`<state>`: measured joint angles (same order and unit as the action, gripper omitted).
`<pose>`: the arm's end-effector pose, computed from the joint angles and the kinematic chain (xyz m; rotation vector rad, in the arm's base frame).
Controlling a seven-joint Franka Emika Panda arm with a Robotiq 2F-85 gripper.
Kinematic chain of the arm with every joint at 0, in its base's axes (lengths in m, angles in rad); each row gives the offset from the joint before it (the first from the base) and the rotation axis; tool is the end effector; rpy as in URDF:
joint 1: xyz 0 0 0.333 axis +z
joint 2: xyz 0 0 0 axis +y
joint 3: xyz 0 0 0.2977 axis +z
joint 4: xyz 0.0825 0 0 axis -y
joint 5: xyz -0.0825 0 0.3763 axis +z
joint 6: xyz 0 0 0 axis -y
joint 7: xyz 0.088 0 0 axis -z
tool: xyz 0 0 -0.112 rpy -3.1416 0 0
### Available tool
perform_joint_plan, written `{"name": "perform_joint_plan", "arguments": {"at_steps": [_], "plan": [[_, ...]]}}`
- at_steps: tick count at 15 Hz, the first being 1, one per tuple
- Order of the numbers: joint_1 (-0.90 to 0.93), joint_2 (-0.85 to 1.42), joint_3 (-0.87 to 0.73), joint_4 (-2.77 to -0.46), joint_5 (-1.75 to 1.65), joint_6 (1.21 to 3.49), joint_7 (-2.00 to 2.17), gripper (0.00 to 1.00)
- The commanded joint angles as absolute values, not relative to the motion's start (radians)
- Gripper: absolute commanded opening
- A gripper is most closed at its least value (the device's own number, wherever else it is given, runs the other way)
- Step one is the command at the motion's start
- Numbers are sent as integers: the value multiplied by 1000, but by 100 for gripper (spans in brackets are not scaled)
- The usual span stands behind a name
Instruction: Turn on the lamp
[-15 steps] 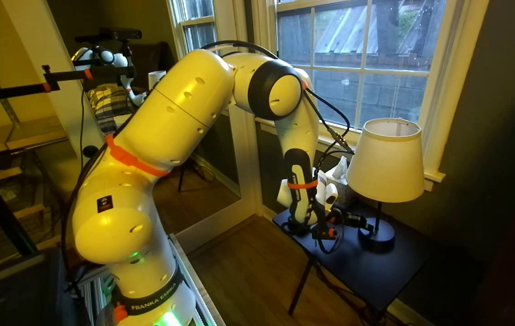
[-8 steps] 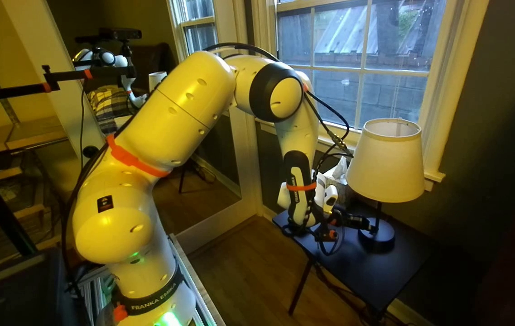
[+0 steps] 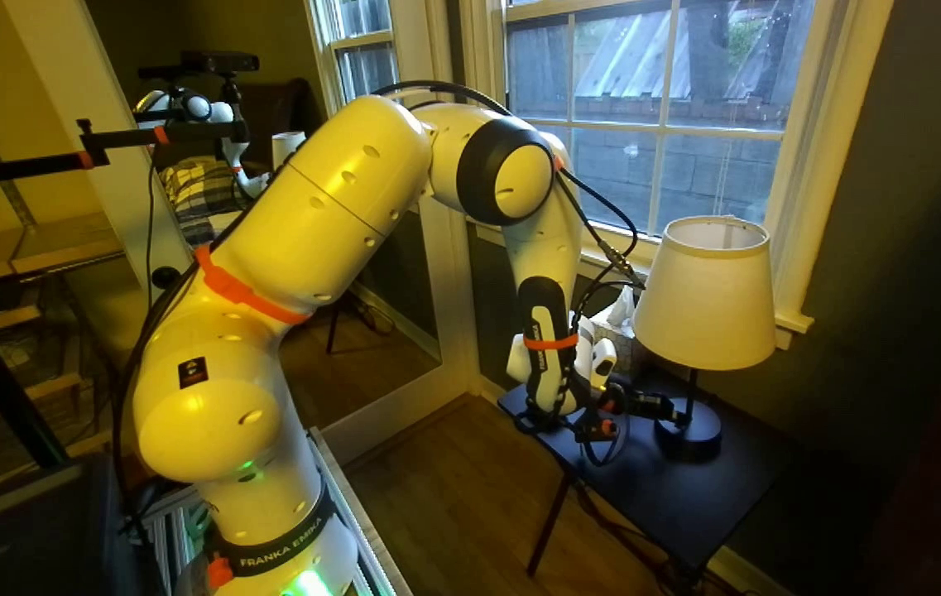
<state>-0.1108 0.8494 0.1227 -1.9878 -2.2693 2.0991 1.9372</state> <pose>0.5420 -0.0271 0.0168 2.0780 0.1156 0.9502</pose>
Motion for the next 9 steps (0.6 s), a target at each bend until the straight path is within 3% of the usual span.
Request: {"name": "perform_joint_plan", "arguments": {"at_steps": [1, 9], "plan": [[-97, 868, 115, -1976, -2284, 2090, 1932, 0], [-92, 877, 113, -1971, -2296, 2089, 1919, 0]]}}
